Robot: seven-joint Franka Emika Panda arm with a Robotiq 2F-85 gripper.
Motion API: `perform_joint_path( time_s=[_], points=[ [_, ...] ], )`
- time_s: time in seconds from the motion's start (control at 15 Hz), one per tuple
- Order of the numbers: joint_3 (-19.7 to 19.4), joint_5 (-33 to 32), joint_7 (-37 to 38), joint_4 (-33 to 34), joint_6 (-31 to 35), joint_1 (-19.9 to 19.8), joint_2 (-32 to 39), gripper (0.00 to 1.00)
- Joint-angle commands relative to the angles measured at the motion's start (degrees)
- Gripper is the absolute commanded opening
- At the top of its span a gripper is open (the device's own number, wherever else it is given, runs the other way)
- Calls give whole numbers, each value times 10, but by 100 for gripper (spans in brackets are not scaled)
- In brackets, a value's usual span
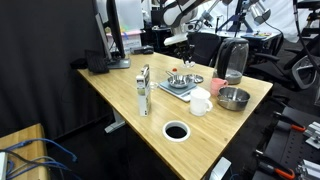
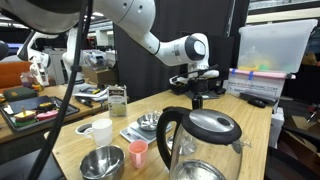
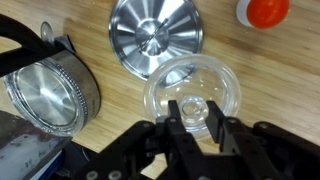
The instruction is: Remove the lid from the glass object and put it on the table
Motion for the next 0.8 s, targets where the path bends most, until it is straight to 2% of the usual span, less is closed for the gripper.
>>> perform_joint_path(
  time_s=[0.0,0.53,0.6,0.73],
  points=[
    [10,9,0,58,-36,-13,39,8],
    [9,3,-8,120,-46,-13,88,8],
    [9,2,-10,124,-48,-12,90,56],
    [9,1,-11,130,-52,-12,92,63]
  ],
)
